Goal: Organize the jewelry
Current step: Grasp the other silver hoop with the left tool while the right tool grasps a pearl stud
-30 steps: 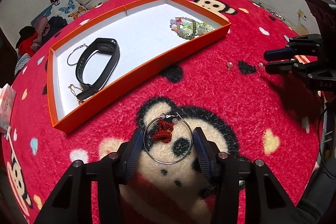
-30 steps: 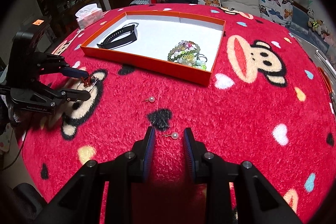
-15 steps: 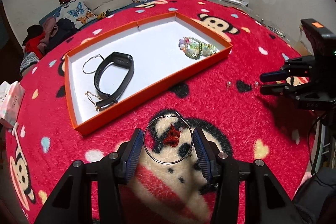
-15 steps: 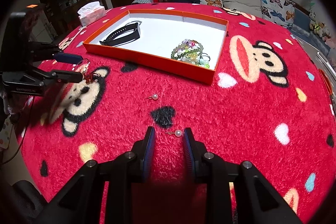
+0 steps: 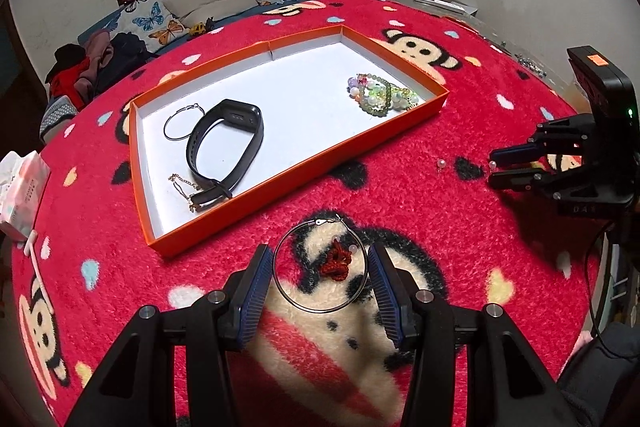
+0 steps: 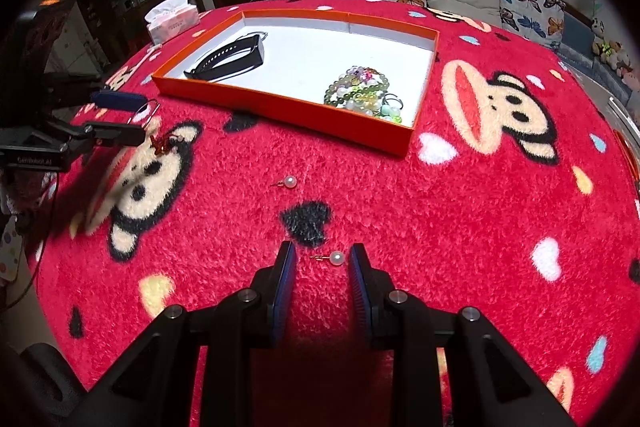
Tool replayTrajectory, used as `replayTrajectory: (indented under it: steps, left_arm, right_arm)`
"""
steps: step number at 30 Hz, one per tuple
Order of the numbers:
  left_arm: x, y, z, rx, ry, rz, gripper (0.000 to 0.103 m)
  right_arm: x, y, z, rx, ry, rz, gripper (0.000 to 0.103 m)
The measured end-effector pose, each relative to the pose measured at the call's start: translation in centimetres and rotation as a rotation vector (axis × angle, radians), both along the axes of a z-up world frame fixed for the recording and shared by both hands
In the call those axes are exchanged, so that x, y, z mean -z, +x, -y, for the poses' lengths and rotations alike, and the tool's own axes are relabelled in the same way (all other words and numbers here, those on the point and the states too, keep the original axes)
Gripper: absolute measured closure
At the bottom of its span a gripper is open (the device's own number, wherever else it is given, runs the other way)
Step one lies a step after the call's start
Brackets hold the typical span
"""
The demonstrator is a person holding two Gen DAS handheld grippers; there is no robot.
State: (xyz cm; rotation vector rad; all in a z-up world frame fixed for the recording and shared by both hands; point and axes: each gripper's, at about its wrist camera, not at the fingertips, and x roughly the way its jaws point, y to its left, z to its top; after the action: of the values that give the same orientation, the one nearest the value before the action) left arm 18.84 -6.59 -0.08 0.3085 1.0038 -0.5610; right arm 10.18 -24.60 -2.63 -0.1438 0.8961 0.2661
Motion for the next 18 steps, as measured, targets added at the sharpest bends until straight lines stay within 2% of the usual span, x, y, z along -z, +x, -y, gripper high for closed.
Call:
replayTrajectory:
  steps: [8,13,18]
  left_arm:
    - [0.29,0.24,0.05,-0.002,-0.006,-0.005,0.051]
    - [0.25,0.23,-0.07,-0.008,-0.010,-0.006,0.051]
    - [-0.05,0.13,-0.32,-0.015,-0.017,0.001,0.051]
  right_arm:
    - [0.12,0.14,-0.50,0.026,-0.041,0.014,0.073]
    - [0.19,0.05,-0.74,0.037,-0.038,0.019,0.082]
    - [-0.01,0.07,-0.65,0.044,-0.032,0.025,0.082]
